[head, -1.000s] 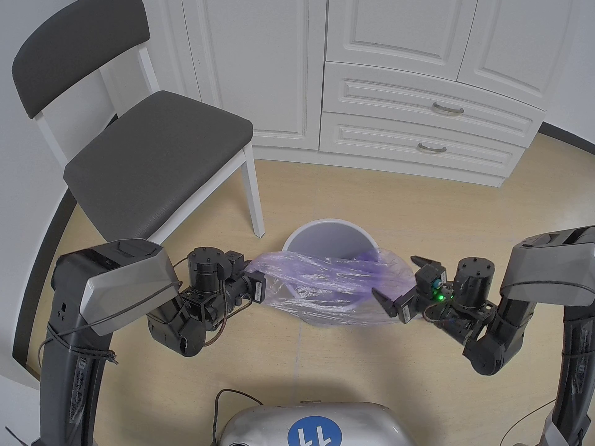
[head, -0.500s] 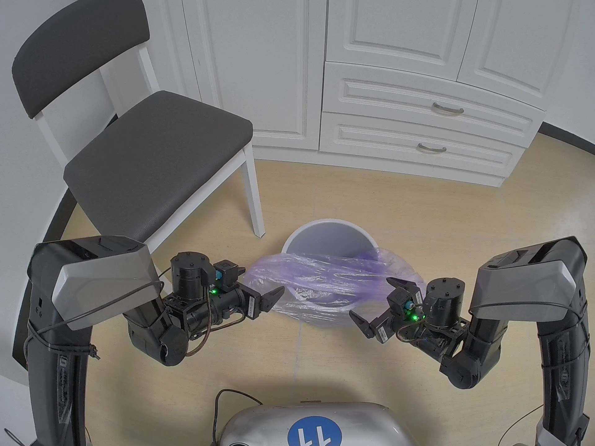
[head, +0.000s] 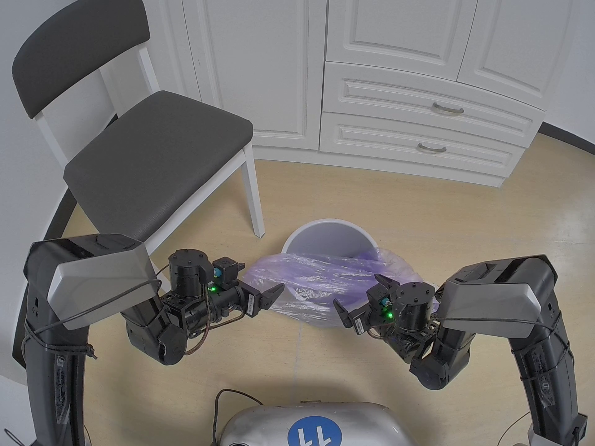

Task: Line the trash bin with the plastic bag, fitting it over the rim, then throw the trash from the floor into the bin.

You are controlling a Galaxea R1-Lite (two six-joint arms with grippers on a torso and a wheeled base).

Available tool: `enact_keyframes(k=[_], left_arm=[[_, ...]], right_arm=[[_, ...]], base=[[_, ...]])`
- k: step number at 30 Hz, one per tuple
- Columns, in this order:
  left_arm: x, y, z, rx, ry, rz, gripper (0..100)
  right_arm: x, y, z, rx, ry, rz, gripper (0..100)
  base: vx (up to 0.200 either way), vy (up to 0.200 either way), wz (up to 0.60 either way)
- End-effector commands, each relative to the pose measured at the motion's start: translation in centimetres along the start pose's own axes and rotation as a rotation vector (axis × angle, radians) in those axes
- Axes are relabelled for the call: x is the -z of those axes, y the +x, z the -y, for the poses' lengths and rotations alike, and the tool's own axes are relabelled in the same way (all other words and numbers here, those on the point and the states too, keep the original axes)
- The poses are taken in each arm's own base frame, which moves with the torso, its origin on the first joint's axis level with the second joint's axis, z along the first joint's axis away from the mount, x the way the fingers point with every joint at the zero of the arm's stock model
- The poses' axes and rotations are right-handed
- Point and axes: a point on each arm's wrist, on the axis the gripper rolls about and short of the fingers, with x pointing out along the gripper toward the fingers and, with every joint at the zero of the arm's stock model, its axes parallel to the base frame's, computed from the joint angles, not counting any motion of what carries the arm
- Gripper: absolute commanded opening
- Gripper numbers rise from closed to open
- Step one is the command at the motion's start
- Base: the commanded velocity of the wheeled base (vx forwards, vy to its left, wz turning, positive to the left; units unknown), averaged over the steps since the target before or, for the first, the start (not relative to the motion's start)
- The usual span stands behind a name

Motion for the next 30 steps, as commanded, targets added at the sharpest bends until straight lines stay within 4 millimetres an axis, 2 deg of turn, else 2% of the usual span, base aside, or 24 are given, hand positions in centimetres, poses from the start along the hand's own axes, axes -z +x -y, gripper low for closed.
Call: enact_keyframes(k=[1,8,12,13,19,26,30], left_arm=[[0.0,-0.1,-0.1,-0.003,0.009,0.006,100],[0.0,0.0,-0.1,-0.004,0.012,0.014,100],[-0.1,0.0,-0.1,-0.006,0.013,0.020,100],[-0.1,0.0,-0.1,-0.005,0.013,0.018,100],[-0.3,-0.1,-0.1,-0.007,0.016,0.031,100],[-0.7,-0.2,-0.1,-0.011,0.019,0.046,100],[-1.2,-0.3,-0.3,-0.017,0.025,0.071,100]], right_arm=[[0.3,-0.1,-0.2,-0.001,0.001,0.003,100],[0.7,0.4,-0.4,0.001,0.002,0.006,100],[0.7,1.1,0.9,0.036,0.037,0.019,100],[0.7,1.1,0.9,0.036,0.039,0.019,0],[0.3,1.3,1.1,0.043,0.048,0.034,0],[-1.6,1.3,1.5,0.053,0.109,0.087,0],[-3.4,2.7,1.8,0.078,0.167,0.175,0]], base=[[0.000,0.000,0.00],[0.000,0.000,0.00],[0.000,0.000,0.00],[0.000,0.000,0.00],[0.000,0.000,0.00],[0.000,0.000,0.00],[0.000,0.000,0.00]])
